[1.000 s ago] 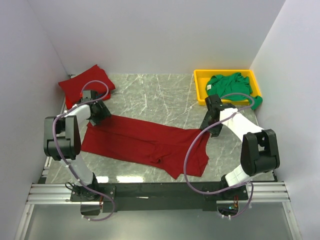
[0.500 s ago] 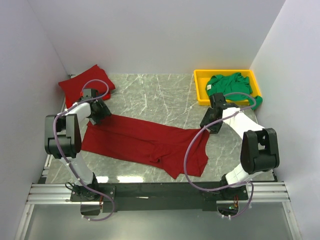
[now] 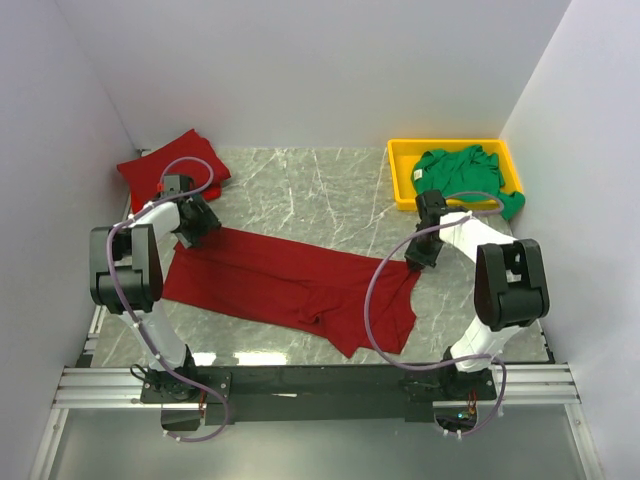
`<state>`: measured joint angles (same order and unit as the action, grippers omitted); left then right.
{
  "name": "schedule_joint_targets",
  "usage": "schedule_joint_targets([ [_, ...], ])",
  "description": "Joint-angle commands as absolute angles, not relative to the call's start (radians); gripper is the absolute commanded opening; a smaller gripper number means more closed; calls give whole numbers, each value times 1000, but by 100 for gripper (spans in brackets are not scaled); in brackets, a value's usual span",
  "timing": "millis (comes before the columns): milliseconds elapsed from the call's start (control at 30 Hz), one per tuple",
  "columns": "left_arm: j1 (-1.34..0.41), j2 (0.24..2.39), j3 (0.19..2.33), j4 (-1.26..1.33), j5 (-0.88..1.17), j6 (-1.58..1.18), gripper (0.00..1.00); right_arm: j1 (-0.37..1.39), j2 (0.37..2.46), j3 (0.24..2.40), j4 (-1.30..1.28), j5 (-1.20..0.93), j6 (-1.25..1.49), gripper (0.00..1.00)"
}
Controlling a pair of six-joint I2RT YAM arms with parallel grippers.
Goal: Fold and stack the t-shirts
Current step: Fold the tshirt
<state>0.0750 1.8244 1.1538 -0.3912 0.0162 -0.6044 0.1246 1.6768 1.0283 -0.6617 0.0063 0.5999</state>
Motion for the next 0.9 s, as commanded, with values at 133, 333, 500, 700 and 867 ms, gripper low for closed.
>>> schedule_joint_targets([
  [133, 104, 1884, 1155, -377, 3, -611, 70, 95, 1730, 1089, -661, 54, 586, 0],
  [333, 104, 1859, 1140, -374, 3, -606, 71, 91, 1759, 1130, -678, 83, 572, 0],
  [500, 106, 1822, 1144, -400, -58, -588, 74, 87, 1786, 1183, -716, 127, 558, 19],
  [700, 104, 1703, 1187, -437, -66, -565, 80, 81, 1767, 1200, -750, 182, 561, 41],
  [867, 104, 1620, 1229, -469, -57, -548, 84, 81, 1704, 1195, -773, 210, 555, 47],
])
